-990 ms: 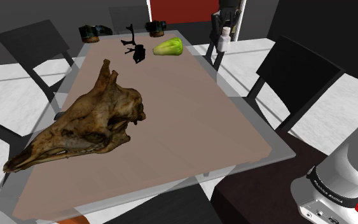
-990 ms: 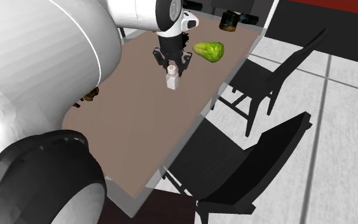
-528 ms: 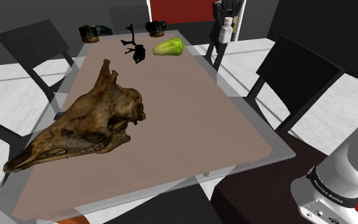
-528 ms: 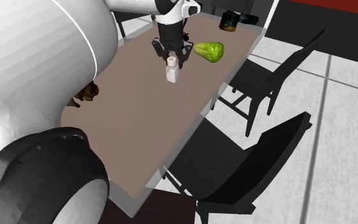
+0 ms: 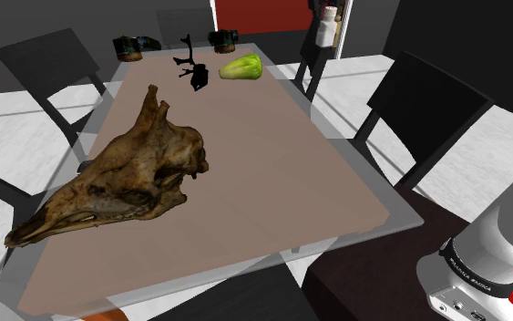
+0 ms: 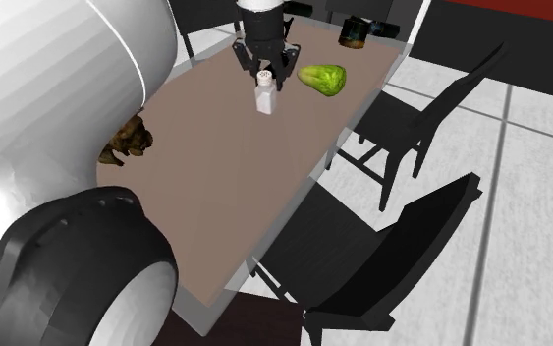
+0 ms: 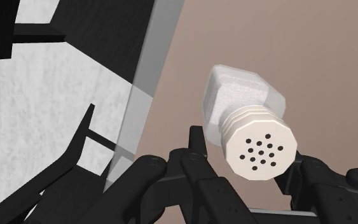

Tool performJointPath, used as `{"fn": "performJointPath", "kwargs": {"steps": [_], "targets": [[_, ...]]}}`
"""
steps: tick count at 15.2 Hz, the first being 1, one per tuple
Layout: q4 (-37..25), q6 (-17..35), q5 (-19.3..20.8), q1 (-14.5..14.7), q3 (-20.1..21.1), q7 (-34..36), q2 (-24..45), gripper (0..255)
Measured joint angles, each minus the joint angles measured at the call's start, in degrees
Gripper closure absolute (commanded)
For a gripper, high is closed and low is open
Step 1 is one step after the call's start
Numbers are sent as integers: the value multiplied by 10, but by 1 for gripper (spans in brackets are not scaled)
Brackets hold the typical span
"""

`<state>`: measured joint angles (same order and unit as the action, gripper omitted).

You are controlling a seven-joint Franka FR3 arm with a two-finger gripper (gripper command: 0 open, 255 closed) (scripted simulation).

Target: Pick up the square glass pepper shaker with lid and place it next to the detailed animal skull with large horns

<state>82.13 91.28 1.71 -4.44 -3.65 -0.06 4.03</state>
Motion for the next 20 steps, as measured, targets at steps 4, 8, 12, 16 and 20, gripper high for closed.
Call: {"fn": "performJointPath", "kwargs": {"steps": [4,8,12,16,20], "targets": [[-52,-38,-1,0,0,-1,14,255],[-111,-77,-2,0,0,-2,33,255],[-123,-96,0,9,6,12,28,255],[-58,-83,8,37,29,61,-23,255],[-21,-84,12,62,54,111,-59,255]]}}
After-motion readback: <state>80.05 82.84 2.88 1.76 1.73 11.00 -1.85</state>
